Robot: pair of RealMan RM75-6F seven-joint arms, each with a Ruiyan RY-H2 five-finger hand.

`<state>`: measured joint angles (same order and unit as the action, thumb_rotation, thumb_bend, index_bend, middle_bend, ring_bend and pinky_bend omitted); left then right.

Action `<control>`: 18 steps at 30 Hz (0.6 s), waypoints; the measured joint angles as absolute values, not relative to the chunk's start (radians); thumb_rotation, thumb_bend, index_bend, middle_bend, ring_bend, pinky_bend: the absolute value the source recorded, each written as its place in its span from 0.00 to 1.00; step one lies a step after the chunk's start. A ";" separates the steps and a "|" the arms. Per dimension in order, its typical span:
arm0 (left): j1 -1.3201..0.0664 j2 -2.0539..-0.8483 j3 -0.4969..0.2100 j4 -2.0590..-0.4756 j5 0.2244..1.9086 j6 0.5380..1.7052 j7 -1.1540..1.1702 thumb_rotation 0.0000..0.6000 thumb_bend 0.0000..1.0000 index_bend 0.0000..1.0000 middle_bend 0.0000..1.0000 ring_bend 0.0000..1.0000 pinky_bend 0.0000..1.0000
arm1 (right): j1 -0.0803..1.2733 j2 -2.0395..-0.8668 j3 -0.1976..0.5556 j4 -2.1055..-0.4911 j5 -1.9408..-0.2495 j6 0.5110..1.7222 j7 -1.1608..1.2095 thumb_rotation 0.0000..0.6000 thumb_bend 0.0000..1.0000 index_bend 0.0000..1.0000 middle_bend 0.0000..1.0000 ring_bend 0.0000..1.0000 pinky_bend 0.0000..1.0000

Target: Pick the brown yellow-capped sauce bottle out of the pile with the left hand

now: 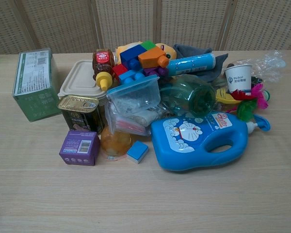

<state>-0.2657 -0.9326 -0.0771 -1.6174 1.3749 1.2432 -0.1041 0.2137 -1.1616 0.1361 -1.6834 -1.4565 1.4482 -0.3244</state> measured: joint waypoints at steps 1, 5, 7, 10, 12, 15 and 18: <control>-0.267 -0.932 -0.077 -1.618 1.375 1.241 -0.103 1.00 0.35 0.00 0.00 0.00 0.00 | 0.214 -1.163 0.136 -1.683 -1.457 1.447 -0.322 0.82 0.42 0.00 0.00 0.00 0.00; -0.274 -0.932 -0.075 -1.619 1.376 1.222 -0.097 1.00 0.35 0.00 0.00 0.00 0.00 | 0.216 -1.169 0.133 -1.679 -1.460 1.445 -0.313 0.82 0.42 0.00 0.00 0.00 0.00; -0.282 -0.929 -0.075 -1.623 1.377 1.212 -0.094 1.00 0.35 0.00 0.00 0.00 0.00 | 0.215 -1.171 0.131 -1.678 -1.461 1.444 -0.306 0.81 0.42 0.00 0.00 0.00 0.00; -0.292 -0.921 -0.079 -1.632 1.384 1.206 -0.085 1.00 0.35 0.00 0.00 0.00 0.00 | 0.213 -1.169 0.129 -1.676 -1.466 1.448 -0.301 0.82 0.42 0.00 0.00 0.00 0.00; -0.299 -0.914 -0.083 -1.640 1.389 1.203 -0.077 1.00 0.35 0.00 0.00 0.00 0.00 | 0.210 -1.167 0.128 -1.677 -1.470 1.453 -0.297 0.82 0.42 0.00 0.00 0.00 0.00; -0.312 -0.908 -0.088 -1.651 1.392 1.194 -0.064 1.00 0.35 0.00 0.00 0.00 0.00 | 0.203 -1.164 0.126 -1.676 -1.473 1.463 -0.287 0.82 0.42 0.00 0.00 0.00 0.00; -0.326 -0.905 -0.091 -1.653 1.393 1.175 -0.058 1.00 0.35 0.00 0.00 0.00 0.00 | 0.195 -1.162 0.122 -1.671 -1.472 1.468 -0.278 0.82 0.42 0.00 0.00 0.00 0.00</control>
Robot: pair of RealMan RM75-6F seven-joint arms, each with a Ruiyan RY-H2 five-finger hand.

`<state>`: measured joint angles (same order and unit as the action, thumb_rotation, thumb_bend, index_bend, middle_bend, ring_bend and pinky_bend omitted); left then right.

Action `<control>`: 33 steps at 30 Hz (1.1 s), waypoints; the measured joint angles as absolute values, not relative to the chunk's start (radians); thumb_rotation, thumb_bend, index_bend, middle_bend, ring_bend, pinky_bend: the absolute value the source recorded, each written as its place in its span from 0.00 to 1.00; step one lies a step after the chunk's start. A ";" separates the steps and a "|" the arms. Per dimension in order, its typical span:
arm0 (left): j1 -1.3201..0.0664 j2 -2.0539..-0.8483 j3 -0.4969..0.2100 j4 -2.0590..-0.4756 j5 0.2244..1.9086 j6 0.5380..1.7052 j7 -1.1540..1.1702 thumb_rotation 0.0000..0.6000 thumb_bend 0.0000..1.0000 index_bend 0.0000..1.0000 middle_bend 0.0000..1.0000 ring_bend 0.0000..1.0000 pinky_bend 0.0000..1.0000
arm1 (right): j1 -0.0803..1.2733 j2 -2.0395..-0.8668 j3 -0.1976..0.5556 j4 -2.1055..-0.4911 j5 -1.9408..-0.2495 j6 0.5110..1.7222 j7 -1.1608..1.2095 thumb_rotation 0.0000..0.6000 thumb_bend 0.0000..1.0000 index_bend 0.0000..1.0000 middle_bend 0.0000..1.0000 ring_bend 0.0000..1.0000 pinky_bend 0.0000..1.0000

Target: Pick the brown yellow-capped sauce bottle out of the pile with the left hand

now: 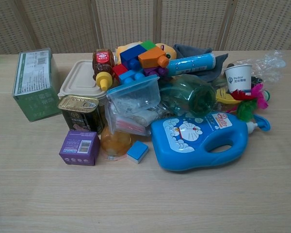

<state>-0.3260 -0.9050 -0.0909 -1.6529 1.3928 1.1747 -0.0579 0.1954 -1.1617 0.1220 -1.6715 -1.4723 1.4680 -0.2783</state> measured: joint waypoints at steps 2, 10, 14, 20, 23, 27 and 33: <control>-0.339 -0.904 -0.093 -1.651 1.393 1.157 -0.053 1.00 0.35 0.00 0.00 0.00 0.00 | 0.191 -1.160 0.120 -1.669 -1.472 1.472 -0.274 0.82 0.42 0.00 0.00 0.00 0.00; -0.422 -0.924 -0.108 -1.595 1.425 1.085 -0.021 1.00 0.35 0.00 0.00 0.00 0.00 | 0.179 -1.151 0.117 -1.674 -1.478 1.487 -0.271 0.82 0.42 0.00 0.00 0.00 0.00; -0.477 -0.946 -0.111 -1.552 1.473 1.047 -0.013 1.00 0.35 0.00 0.00 0.00 0.00 | 0.174 -1.148 0.113 -1.679 -1.484 1.491 -0.272 0.82 0.42 0.00 0.00 0.00 0.00; -0.574 -0.997 -0.106 -1.475 1.581 0.992 0.030 1.00 0.35 0.00 0.00 0.00 0.00 | 0.162 -1.146 0.105 -1.680 -1.498 1.507 -0.281 0.82 0.42 0.00 0.00 0.00 0.00; -0.632 -1.023 -0.100 -1.445 1.629 0.952 0.056 1.00 0.35 0.00 0.00 0.00 0.00 | 0.150 -1.143 0.101 -1.681 -1.503 1.523 -0.282 0.82 0.42 0.00 0.00 0.00 0.00; -0.707 -1.068 -0.095 -1.407 1.657 0.888 0.067 1.00 0.35 0.00 0.00 0.00 0.00 | 0.132 -1.137 0.097 -1.681 -1.504 1.542 -0.277 0.82 0.42 0.00 0.00 0.00 0.00; -0.791 -1.155 -0.089 -1.335 1.674 0.818 0.065 1.00 0.35 0.00 0.00 0.00 0.00 | 0.107 -1.122 0.094 -1.678 -1.500 1.567 -0.265 0.82 0.42 0.00 0.00 0.00 0.00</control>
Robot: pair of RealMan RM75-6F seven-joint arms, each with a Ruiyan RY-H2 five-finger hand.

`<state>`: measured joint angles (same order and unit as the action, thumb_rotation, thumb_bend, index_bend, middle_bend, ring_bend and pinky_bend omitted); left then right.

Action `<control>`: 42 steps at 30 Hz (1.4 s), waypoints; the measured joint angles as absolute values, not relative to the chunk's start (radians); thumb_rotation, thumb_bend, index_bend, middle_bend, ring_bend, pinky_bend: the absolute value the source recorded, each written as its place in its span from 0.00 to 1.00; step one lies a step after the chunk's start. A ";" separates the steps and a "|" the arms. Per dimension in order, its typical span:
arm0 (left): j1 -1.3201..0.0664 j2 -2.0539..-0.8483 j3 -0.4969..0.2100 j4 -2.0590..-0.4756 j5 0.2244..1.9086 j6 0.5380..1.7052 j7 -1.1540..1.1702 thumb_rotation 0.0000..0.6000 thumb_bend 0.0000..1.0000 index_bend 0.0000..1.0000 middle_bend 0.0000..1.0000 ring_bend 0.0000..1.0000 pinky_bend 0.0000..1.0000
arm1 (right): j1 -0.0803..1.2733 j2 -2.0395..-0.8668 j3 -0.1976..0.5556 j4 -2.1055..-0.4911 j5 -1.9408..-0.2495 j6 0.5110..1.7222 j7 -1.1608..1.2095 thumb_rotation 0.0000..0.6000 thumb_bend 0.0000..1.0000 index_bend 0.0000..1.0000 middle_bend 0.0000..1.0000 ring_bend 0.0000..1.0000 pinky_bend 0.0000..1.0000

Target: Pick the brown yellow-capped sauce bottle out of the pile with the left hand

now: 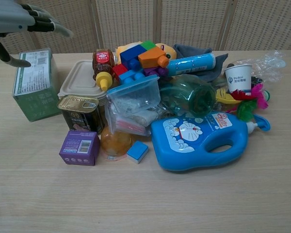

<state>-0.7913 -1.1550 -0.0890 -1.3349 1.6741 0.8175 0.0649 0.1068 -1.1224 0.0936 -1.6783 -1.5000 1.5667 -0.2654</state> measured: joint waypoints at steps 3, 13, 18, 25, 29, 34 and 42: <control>-0.823 -1.199 -0.087 -1.292 1.674 0.798 0.047 1.00 0.35 0.00 0.00 0.00 0.00 | 0.095 -1.114 0.094 -1.678 -1.495 1.577 -0.261 0.82 0.42 0.00 0.00 0.00 0.00; -0.923 -1.322 -0.072 -1.148 1.676 0.746 -0.039 1.00 0.35 0.00 0.00 0.00 0.00 | 0.066 -1.099 0.097 -1.681 -1.483 1.603 -0.256 0.82 0.42 0.00 0.00 0.00 0.00; -0.980 -1.377 -0.062 -1.085 1.682 0.719 -0.089 1.00 0.35 0.00 0.00 0.00 0.00 | 0.045 -1.092 0.098 -1.683 -1.477 1.625 -0.255 0.82 0.42 0.00 0.00 0.00 0.00; -1.047 -1.458 -0.038 -0.993 1.692 0.671 -0.151 1.00 0.35 0.00 0.00 0.00 0.00 | 0.012 -1.080 0.098 -1.686 -1.472 1.661 -0.248 0.82 0.42 0.00 0.00 0.00 0.00; -1.076 -1.503 -0.018 -0.935 1.698 0.651 -0.184 1.00 0.35 0.00 0.00 0.00 0.00 | -0.001 -1.077 0.099 -1.683 -1.471 1.673 -0.242 0.82 0.42 0.00 0.00 0.00 0.00; -1.104 -1.559 0.005 -0.858 1.699 0.634 -0.243 1.00 0.35 0.00 0.00 0.00 0.00 | -0.008 -1.073 0.101 -1.684 -1.474 1.678 -0.235 0.82 0.42 0.00 0.00 0.00 0.00; -1.130 -1.619 0.045 -0.769 1.705 0.636 -0.312 1.00 0.35 0.15 0.02 0.01 0.00 | -0.015 -1.073 0.102 -1.685 -1.484 1.683 -0.225 0.82 0.42 0.01 0.00 0.00 0.00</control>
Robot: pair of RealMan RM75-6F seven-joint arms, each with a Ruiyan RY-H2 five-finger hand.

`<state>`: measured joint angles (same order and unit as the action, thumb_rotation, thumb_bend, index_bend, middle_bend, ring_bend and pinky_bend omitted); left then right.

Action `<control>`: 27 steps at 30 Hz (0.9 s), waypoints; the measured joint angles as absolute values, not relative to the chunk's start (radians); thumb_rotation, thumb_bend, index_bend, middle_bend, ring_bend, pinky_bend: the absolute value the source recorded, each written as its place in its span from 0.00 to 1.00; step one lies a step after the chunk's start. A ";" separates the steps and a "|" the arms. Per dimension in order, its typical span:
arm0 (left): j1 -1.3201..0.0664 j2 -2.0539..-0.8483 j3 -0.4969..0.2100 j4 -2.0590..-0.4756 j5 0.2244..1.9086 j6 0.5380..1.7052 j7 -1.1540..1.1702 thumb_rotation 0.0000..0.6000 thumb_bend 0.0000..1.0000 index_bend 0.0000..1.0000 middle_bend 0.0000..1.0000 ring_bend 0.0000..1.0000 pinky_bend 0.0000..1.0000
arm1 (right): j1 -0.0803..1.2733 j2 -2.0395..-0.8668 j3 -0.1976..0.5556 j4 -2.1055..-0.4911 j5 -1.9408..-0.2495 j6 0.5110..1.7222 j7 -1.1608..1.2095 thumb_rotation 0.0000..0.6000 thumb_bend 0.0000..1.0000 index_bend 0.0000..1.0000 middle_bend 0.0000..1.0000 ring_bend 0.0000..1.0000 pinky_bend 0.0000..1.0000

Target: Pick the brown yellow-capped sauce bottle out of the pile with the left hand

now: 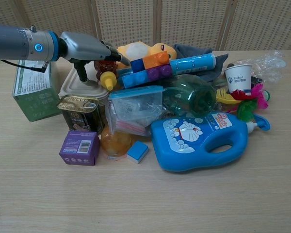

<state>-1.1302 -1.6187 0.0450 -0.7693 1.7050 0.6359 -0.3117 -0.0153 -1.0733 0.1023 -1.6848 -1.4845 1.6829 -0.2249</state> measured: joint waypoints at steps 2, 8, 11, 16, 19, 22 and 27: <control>-1.131 -1.631 0.051 -0.751 1.705 0.644 -0.315 1.00 0.35 0.26 0.10 0.11 0.08 | -0.017 -1.073 0.103 -1.685 -1.487 1.683 -0.224 0.82 0.42 0.01 0.00 0.00 0.00; -1.122 -1.654 0.053 -0.708 1.696 0.697 -0.308 1.00 0.38 0.48 0.34 0.43 0.40 | -0.020 -1.071 0.106 -1.687 -1.490 1.683 -0.222 0.82 0.42 0.01 0.00 0.00 0.00; -1.113 -1.658 0.048 -0.697 1.686 0.727 -0.307 1.00 0.38 0.54 0.41 0.49 0.46 | -0.018 -1.072 0.107 -1.688 -1.491 1.680 -0.223 0.82 0.42 0.01 0.00 0.00 0.00; -1.090 -1.660 0.035 -0.681 1.665 0.783 -0.303 1.00 0.38 0.59 0.47 0.55 0.53 | -0.014 -1.076 0.111 -1.686 -1.493 1.672 -0.221 0.82 0.42 0.01 0.00 0.00 0.00; -1.075 -1.650 0.029 -0.686 1.654 0.813 -0.303 1.00 0.37 0.59 0.46 0.55 0.53 | -0.012 -1.078 0.113 -1.683 -1.492 1.668 -0.220 0.82 0.42 0.01 0.00 0.00 0.00; -1.058 -1.622 0.019 -0.716 1.642 0.851 -0.302 1.00 0.37 0.58 0.46 0.55 0.53 | -0.007 -1.083 0.115 -1.677 -1.492 1.658 -0.215 0.82 0.42 0.01 0.00 0.00 0.00; -1.020 -1.526 -0.005 -0.838 1.614 0.918 -0.286 1.00 0.37 0.57 0.45 0.54 0.52 | 0.011 -1.096 0.118 -1.665 -1.494 1.631 -0.208 0.82 0.42 0.01 0.00 0.00 0.00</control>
<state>-1.0197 -1.5262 -0.0051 -0.8378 1.6136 0.9179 -0.2855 0.0110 -1.0959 0.1175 -1.6646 -1.4935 1.6313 -0.2080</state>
